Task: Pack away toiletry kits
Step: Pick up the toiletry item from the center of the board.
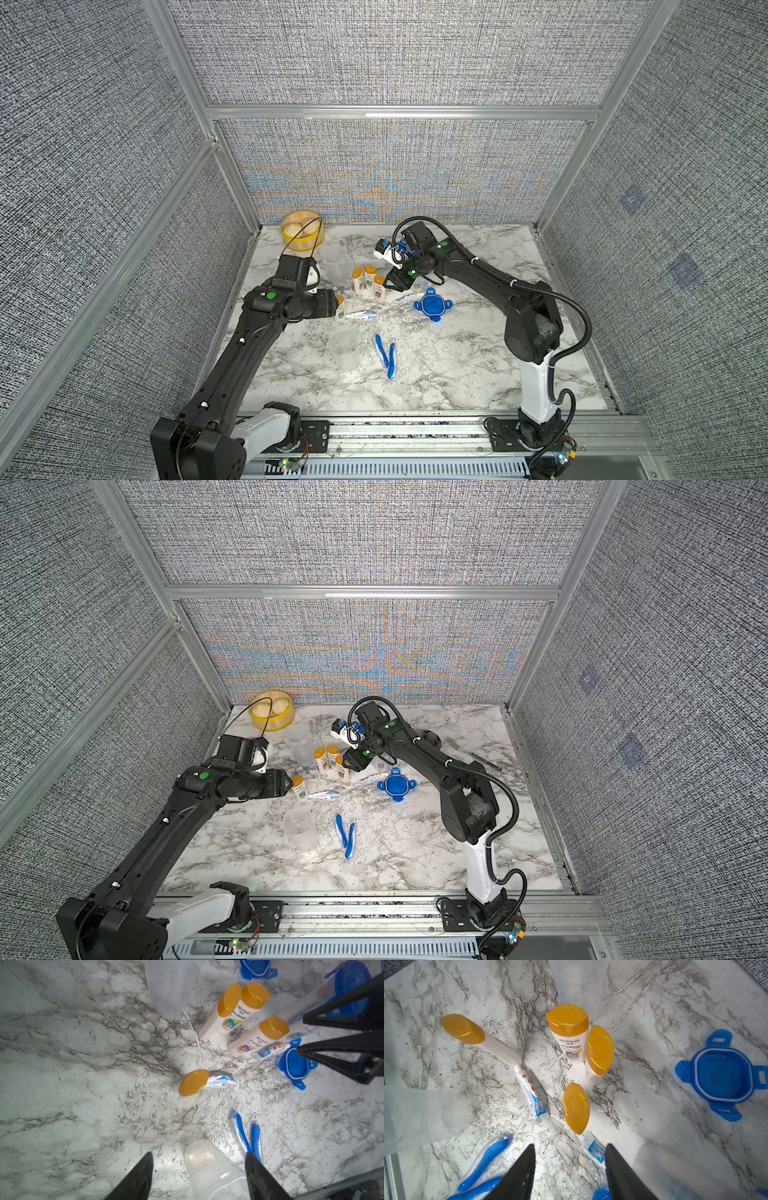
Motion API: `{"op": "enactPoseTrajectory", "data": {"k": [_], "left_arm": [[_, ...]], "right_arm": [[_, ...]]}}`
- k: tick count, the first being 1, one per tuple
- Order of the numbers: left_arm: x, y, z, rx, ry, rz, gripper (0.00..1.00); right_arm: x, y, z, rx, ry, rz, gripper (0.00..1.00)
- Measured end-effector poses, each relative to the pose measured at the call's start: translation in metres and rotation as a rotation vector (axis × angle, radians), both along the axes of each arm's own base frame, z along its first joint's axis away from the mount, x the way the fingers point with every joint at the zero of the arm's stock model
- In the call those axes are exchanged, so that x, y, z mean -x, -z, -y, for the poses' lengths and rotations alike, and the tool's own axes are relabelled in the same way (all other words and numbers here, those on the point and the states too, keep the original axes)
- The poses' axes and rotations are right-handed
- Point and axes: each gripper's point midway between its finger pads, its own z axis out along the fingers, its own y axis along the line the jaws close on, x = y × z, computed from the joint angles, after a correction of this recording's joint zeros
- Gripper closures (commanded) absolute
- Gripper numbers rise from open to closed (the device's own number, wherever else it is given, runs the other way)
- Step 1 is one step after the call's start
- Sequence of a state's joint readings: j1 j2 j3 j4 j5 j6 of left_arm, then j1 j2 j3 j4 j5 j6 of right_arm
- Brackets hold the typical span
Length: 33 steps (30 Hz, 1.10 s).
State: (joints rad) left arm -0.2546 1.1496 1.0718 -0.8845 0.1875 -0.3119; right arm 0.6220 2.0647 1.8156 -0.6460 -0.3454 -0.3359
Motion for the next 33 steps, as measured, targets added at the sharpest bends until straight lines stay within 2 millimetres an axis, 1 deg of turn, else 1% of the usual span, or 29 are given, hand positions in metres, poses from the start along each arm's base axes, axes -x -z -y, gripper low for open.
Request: {"op": "enactPoseTrajectory", "data": {"k": [3, 5, 10, 12, 13, 14, 16, 20, 22, 23, 27, 29, 30, 33], "left_arm": [[0.011, 0.007, -0.001, 0.001, 0.014, -0.041, 0.35], [0.016, 0.008, 0.0, 0.001, 0.023, -0.052, 0.36], [0.019, 0.007, -0.002, 0.002, 0.022, -0.051, 0.38], [0.021, 0.007, -0.002, 0.002, 0.018, -0.059, 0.4], [0.022, 0.008, -0.003, 0.004, 0.008, -0.066, 0.41], [0.024, 0.007, -0.004, 0.008, -0.001, -0.07, 0.42], [0.028, 0.007, -0.005, 0.013, -0.01, -0.072, 0.44], [0.038, 0.008, -0.006, 0.037, -0.034, -0.072, 0.45], [0.043, 0.007, -0.006, 0.054, -0.043, -0.064, 0.44], [0.046, 0.007, -0.006, 0.063, -0.049, -0.057, 0.44], [0.054, 0.005, -0.007, 0.085, -0.058, -0.03, 0.45], [0.055, 0.004, -0.007, 0.093, -0.068, -0.026, 0.45], [0.056, 0.004, -0.007, 0.095, -0.071, -0.024, 0.46], [0.056, 0.002, -0.008, 0.097, -0.078, -0.018, 0.47]], "right_arm": [[-0.005, 0.008, -0.008, 0.008, -0.013, 0.0, 0.48], [-0.008, 0.012, -0.012, 0.014, -0.016, 0.003, 0.5], [-0.013, 0.019, -0.022, 0.022, -0.03, 0.01, 0.57], [-0.013, 0.021, -0.024, 0.026, -0.04, 0.011, 0.63], [-0.013, 0.022, -0.024, 0.029, -0.04, 0.008, 0.67], [-0.012, 0.024, -0.024, 0.033, -0.042, 0.003, 0.74], [-0.01, 0.025, -0.024, 0.04, -0.051, 0.005, 0.82], [-0.001, 0.02, -0.018, 0.053, -0.053, -0.003, 0.9], [0.006, 0.01, -0.013, 0.051, -0.054, 0.002, 0.92], [0.011, 0.001, -0.01, 0.046, -0.054, 0.009, 0.92], [0.031, -0.043, 0.002, 0.001, -0.059, 0.058, 0.95], [0.046, -0.066, 0.007, -0.033, -0.073, 0.075, 0.95], [0.054, -0.074, 0.009, -0.046, -0.082, 0.076, 0.95], [0.087, -0.096, 0.009, -0.094, -0.144, 0.066, 0.95]]}}
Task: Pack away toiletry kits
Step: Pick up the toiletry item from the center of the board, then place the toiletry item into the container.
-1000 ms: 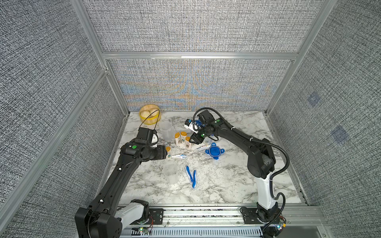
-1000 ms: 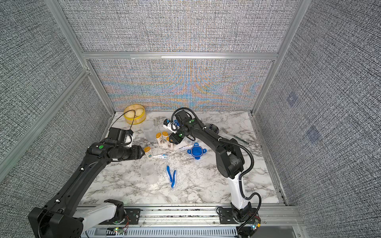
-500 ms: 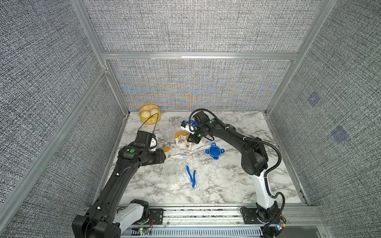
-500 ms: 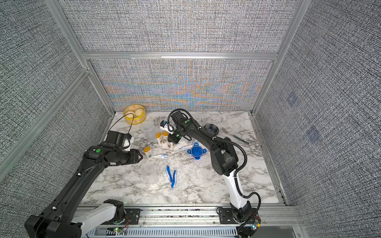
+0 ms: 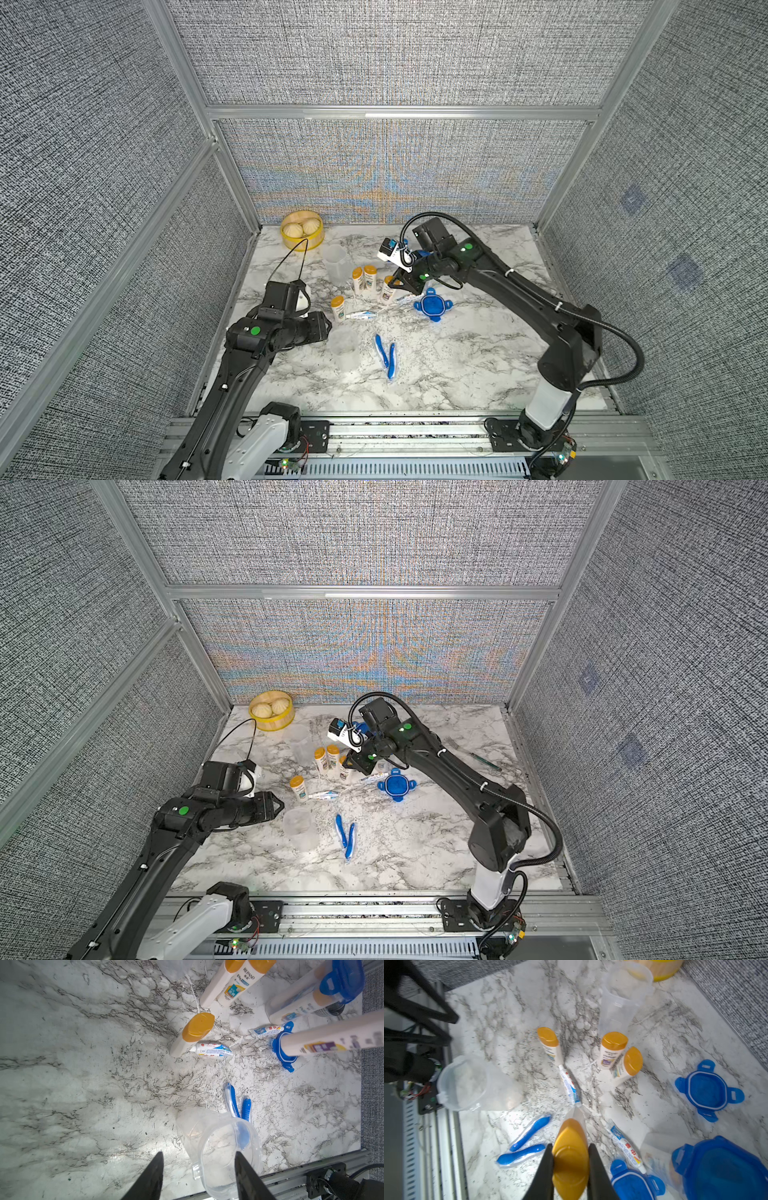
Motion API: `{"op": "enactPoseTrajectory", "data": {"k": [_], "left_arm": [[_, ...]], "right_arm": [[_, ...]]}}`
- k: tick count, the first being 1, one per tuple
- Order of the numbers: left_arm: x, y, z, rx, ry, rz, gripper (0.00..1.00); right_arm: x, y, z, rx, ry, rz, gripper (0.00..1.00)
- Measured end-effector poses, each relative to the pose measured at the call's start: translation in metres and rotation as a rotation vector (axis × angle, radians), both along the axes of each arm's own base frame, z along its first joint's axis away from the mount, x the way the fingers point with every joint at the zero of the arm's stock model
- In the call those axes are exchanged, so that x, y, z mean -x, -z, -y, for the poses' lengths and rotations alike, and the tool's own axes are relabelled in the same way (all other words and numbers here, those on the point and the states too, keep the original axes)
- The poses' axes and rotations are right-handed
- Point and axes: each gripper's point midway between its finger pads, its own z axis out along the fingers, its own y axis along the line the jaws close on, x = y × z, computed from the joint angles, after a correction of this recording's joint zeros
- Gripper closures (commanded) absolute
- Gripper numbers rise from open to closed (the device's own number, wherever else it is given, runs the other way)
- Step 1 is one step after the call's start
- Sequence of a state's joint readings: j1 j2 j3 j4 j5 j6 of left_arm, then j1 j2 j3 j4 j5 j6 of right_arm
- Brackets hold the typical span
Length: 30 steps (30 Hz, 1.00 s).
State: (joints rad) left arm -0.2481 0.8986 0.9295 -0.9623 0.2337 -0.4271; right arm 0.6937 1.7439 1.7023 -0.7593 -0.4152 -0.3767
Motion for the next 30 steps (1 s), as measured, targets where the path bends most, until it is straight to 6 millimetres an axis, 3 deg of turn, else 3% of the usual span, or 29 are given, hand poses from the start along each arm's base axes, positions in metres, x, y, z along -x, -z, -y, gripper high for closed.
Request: {"op": "enactPoseTrajectory", "data": {"k": [7, 12, 17, 30], "left_arm": [[0.001, 0.007, -0.004, -0.013, -0.027, -0.018, 0.48], [0.003, 0.011, -0.004, -0.008, -0.03, -0.031, 0.48], [0.005, 0.011, -0.004, -0.004, -0.032, -0.026, 0.5], [0.012, 0.016, -0.006, 0.011, -0.036, -0.025, 0.5]], "right_arm": [[0.074, -0.043, -0.021, -0.139, -0.208, -0.042, 0.96], [0.102, -0.052, -0.045, -0.18, -0.312, -0.062, 0.96], [0.11, -0.03, -0.068, -0.133, -0.346, -0.082, 0.96], [0.111, 0.028, -0.097, 0.018, -0.343, -0.038, 0.96]]}}
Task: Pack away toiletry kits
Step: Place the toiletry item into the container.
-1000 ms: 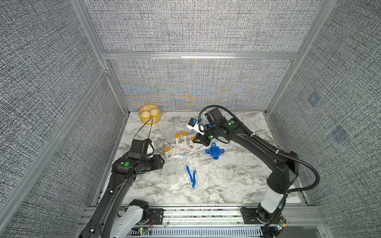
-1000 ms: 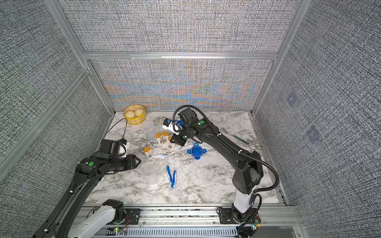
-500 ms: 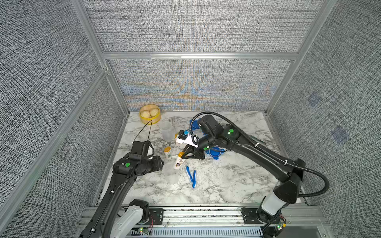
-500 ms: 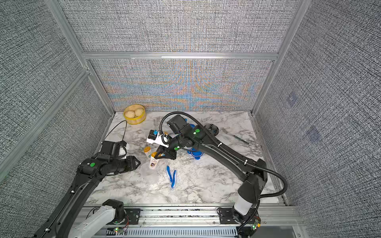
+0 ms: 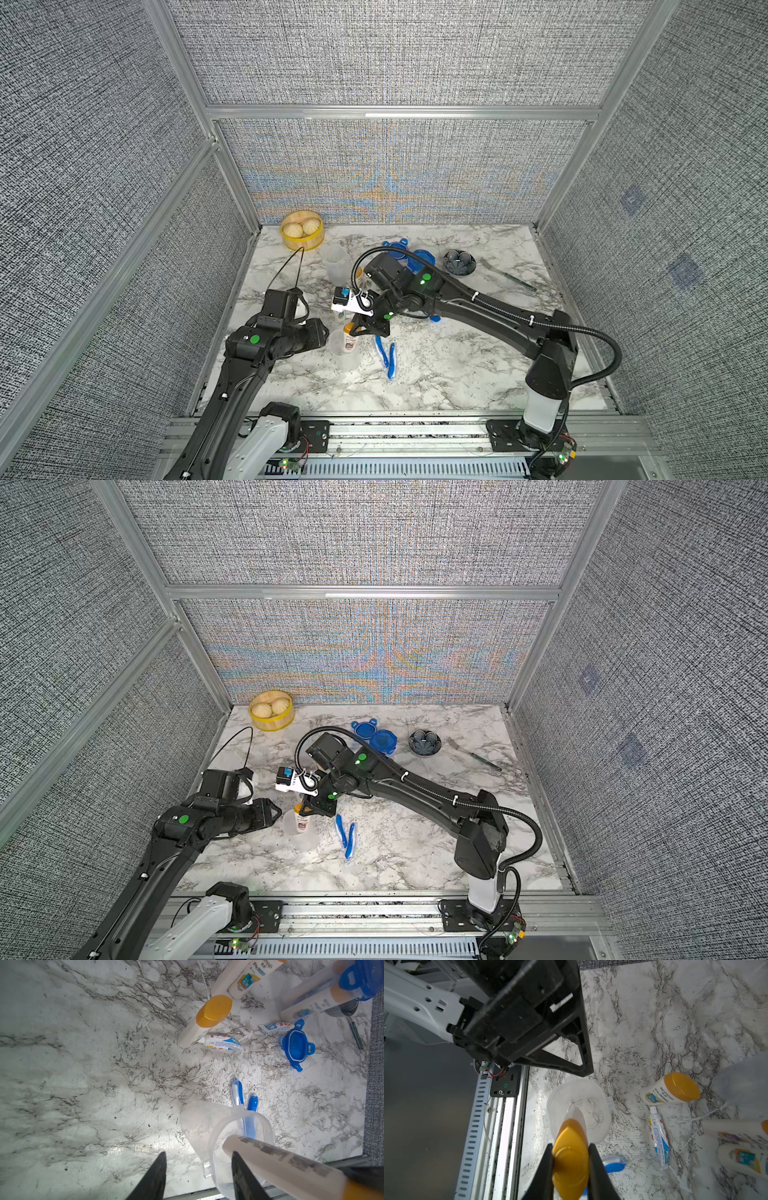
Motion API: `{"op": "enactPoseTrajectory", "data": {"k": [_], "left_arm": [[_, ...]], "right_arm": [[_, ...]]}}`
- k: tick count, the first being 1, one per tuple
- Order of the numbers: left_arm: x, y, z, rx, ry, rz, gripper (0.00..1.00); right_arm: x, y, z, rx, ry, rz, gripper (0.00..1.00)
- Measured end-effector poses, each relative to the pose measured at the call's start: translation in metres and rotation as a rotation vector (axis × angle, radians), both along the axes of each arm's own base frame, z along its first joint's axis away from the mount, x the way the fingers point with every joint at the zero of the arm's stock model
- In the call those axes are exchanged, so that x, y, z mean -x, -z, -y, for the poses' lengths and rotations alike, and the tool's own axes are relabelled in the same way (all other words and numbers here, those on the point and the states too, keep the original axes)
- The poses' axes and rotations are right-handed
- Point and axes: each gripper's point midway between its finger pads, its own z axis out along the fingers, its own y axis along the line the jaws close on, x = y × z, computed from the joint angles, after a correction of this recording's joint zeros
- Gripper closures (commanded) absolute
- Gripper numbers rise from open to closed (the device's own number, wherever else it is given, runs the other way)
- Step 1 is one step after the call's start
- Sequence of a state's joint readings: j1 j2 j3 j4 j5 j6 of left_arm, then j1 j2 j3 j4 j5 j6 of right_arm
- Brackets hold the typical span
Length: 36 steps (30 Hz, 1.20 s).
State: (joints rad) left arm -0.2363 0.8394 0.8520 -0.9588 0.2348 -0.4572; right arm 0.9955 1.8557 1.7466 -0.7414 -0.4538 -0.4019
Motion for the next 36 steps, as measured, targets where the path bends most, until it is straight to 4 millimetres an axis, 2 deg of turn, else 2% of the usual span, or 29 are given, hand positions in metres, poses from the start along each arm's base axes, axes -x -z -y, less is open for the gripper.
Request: {"op": "enactPoseTrajectory", "data": {"k": [7, 14, 19, 25, 31, 34, 36], "left_arm": [[0.0, 0.005, 0.001, 0.012, -0.003, -0.01, 0.5], [-0.003, 0.007, 0.005, 0.029, 0.001, -0.021, 0.51], [-0.006, 0.007, 0.008, 0.043, 0.008, -0.019, 0.53], [-0.005, 0.02, 0.01, 0.068, -0.014, -0.045, 0.54], [-0.007, 0.024, 0.013, 0.082, -0.014, -0.057, 0.54], [-0.007, 0.026, 0.017, 0.102, 0.0, -0.063, 0.54], [-0.009, 0.025, 0.02, 0.113, 0.007, -0.058, 0.54]], "right_arm": [[0.001, 0.031, -0.01, 0.072, -0.011, 0.048, 0.94], [-0.003, 0.051, -0.013, 0.118, -0.003, 0.052, 0.86], [-0.005, 0.059, -0.016, 0.128, -0.003, 0.058, 0.85], [-0.009, 0.066, -0.022, 0.139, -0.001, 0.064, 0.85], [-0.016, 0.07, -0.017, 0.179, 0.015, 0.099, 0.84], [-0.017, 0.069, -0.013, 0.195, 0.025, 0.11, 0.78], [-0.018, 0.068, -0.011, 0.198, 0.03, 0.114, 0.68]]}}
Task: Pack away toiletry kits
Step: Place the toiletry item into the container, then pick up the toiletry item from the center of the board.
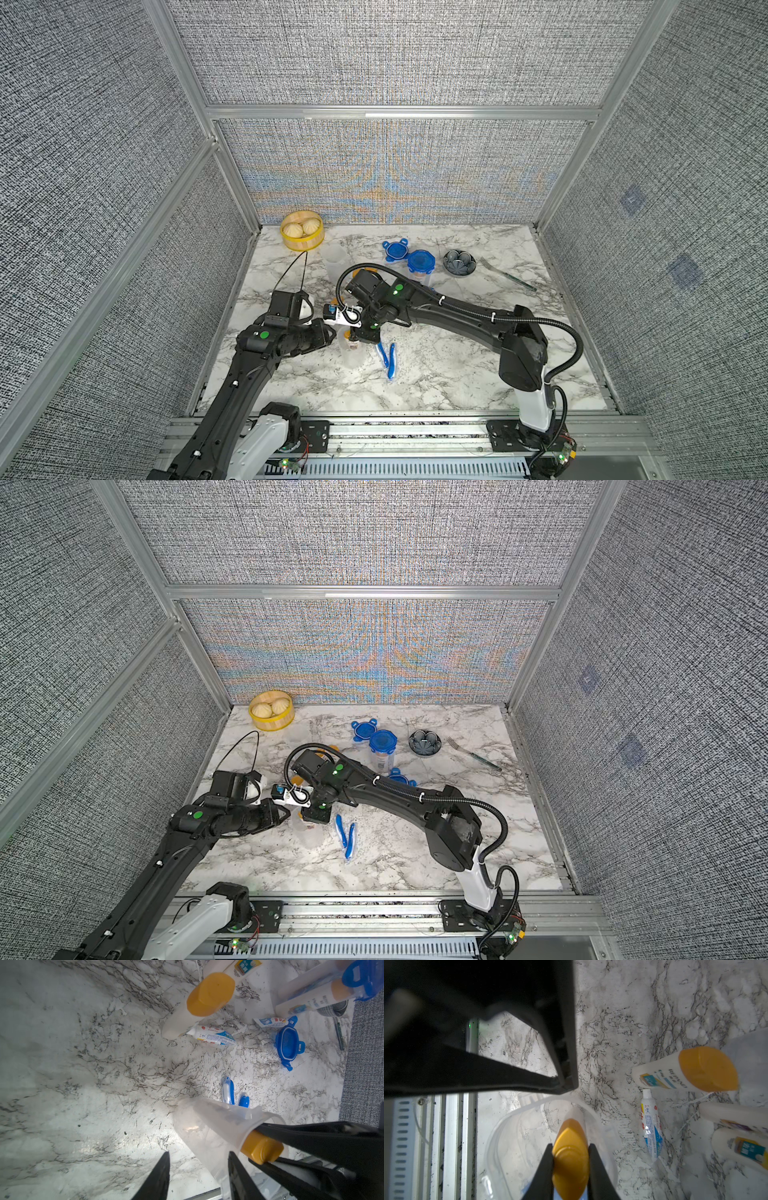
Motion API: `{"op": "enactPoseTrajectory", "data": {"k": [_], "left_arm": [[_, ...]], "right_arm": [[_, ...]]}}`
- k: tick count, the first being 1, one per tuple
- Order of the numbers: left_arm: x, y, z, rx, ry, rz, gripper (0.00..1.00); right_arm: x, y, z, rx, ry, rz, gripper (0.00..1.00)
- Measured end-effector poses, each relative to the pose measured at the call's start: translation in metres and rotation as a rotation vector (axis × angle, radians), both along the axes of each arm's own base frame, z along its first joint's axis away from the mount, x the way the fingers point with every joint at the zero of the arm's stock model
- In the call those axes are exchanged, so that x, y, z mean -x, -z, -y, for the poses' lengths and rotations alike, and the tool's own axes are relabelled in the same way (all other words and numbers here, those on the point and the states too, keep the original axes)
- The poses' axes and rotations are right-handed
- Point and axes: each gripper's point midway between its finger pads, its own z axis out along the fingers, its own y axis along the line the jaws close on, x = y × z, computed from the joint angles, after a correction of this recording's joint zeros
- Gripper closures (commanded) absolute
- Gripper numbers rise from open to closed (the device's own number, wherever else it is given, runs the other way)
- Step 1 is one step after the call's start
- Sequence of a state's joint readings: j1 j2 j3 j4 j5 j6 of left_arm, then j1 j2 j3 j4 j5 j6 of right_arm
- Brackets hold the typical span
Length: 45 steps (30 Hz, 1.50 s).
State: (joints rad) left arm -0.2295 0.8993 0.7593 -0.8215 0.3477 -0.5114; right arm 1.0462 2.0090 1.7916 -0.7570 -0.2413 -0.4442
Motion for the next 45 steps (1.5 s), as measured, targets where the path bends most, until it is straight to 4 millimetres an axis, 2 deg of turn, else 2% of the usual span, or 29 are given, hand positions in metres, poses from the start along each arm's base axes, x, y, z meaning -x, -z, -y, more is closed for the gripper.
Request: {"op": "enactPoseTrajectory", "data": {"k": [2, 5, 9, 14, 17, 20, 25, 27, 30, 32, 36, 45], "left_arm": [[-0.001, -0.001, 0.001, 0.007, 0.004, 0.005, 0.55], [-0.002, -0.004, 0.003, 0.018, 0.012, 0.018, 0.54], [-0.003, -0.008, 0.005, 0.025, 0.019, 0.038, 0.54], [-0.007, -0.012, 0.007, 0.031, 0.028, 0.049, 0.54], [-0.01, -0.014, 0.008, 0.031, 0.03, 0.059, 0.54], [-0.017, -0.017, 0.008, 0.023, 0.032, 0.086, 0.55], [-0.038, -0.021, 0.008, -0.015, 0.069, 0.181, 0.55], [-0.049, -0.02, 0.009, -0.053, 0.093, 0.223, 0.53], [-0.066, -0.02, 0.012, -0.117, 0.155, 0.282, 0.44], [-0.077, -0.021, 0.014, -0.159, 0.199, 0.314, 0.41], [-0.097, -0.022, 0.02, -0.234, 0.298, 0.359, 0.42], [-0.129, -0.006, 0.026, -0.358, 0.472, 0.354, 0.45]], "right_arm": [[0.0, -0.001, 0.001, -0.002, 0.002, 0.0, 0.6], [0.002, -0.004, 0.002, -0.009, 0.003, -0.001, 0.53], [0.006, -0.014, 0.003, -0.035, -0.005, -0.006, 0.51], [0.009, -0.046, 0.005, -0.135, -0.01, -0.014, 0.5], [-0.001, -0.065, 0.017, -0.195, 0.036, -0.021, 0.46], [-0.023, -0.078, 0.036, -0.253, 0.118, -0.025, 0.42], [-0.069, -0.084, 0.07, -0.325, 0.299, -0.067, 0.42], [-0.079, -0.088, 0.082, -0.353, 0.347, -0.082, 0.42], [-0.082, -0.092, 0.093, -0.385, 0.376, -0.106, 0.42], [-0.082, -0.092, 0.1, -0.393, 0.391, -0.118, 0.42], [-0.085, -0.09, 0.114, -0.405, 0.418, -0.127, 0.42], [-0.098, -0.082, 0.145, -0.43, 0.488, -0.174, 0.42]]}}
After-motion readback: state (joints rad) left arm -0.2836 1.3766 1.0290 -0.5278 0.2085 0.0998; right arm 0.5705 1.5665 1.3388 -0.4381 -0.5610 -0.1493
